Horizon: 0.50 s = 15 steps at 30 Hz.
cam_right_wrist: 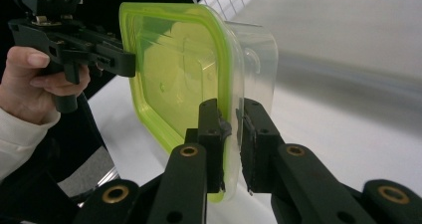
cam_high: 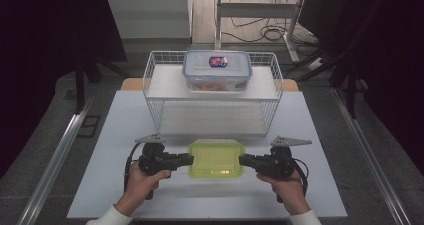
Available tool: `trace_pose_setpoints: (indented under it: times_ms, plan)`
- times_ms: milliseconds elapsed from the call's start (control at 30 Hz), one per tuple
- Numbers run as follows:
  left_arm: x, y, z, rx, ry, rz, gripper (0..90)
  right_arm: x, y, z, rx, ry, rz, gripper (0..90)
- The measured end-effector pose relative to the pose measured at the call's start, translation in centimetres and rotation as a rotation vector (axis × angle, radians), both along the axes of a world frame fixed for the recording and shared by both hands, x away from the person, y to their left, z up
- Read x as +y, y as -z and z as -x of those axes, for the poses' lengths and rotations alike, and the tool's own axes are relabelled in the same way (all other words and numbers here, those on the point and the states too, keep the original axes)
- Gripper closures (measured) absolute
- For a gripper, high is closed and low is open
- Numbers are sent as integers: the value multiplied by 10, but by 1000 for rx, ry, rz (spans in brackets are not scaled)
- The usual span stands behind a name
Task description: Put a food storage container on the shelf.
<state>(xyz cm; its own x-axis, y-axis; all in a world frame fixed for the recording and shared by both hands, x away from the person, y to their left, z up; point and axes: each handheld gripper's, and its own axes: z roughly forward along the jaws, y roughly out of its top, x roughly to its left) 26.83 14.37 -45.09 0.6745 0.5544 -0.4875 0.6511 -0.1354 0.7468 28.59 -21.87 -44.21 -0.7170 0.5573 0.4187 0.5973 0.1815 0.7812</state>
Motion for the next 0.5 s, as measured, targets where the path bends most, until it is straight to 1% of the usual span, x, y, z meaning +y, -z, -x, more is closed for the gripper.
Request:
trace_pose_setpoints:
  times_ms: [133, 267, 333, 500]
  plan:
    - [2, -12, -3, -5, 8, 15, 787, 1, -16, -2, -36, -4, -7, 800]
    - [4, -23, -5, -28, 0, 22, 787, 3, -30, -4, -62, -7, -1, 800]
    - [5, -27, -6, -36, -3, 24, 786, 3, -34, -6, -64, -5, 0, 801]
    - [6, -37, -11, -50, -10, 23, 786, 5, -40, -11, -74, -5, -7, 801]
